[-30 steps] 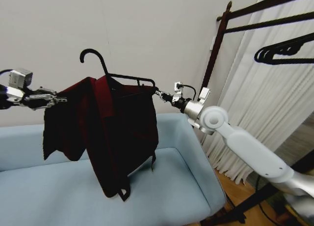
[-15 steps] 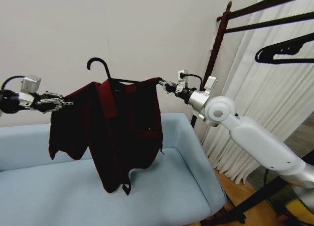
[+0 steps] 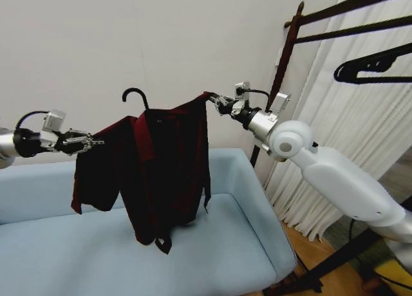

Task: Pick up the clothes from the sofa and hang them on the clothes hanger.

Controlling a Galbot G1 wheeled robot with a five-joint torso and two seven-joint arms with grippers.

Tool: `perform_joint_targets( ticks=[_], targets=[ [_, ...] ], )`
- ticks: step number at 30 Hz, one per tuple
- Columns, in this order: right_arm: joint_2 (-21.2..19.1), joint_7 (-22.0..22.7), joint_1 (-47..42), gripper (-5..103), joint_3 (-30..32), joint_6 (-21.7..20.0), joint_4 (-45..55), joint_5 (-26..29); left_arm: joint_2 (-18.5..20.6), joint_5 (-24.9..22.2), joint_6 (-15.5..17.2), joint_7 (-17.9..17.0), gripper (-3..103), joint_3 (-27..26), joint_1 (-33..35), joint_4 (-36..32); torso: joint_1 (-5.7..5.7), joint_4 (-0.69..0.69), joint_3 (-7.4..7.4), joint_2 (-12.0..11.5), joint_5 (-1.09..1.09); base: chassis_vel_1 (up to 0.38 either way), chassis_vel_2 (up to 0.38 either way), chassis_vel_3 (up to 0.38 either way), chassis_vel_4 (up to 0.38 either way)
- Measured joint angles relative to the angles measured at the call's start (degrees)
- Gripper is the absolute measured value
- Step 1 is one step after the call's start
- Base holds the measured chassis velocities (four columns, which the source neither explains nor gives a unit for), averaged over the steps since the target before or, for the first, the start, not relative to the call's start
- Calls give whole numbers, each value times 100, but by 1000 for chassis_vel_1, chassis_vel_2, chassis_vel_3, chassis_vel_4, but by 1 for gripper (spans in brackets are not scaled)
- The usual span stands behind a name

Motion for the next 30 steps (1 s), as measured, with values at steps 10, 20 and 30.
perform_joint_targets(
  ticks=[10,20,30],
  targets=[
    [118,213,377,0,-434,-330,143,9,-233,47,75,-862,2,27,10,-473,0,0,0,0,0,0,0,0,0],
    [316,739,996,0,-707,-677,-4,402,-409,114,136,-1363,2,33,4,-747,0,0,0,0,0,0,0,0,0],
    [225,765,987,0,-935,-800,407,558,-508,115,137,-1556,2,68,9,-792,0,0,0,0,0,0,0,0,0]
  ],
)
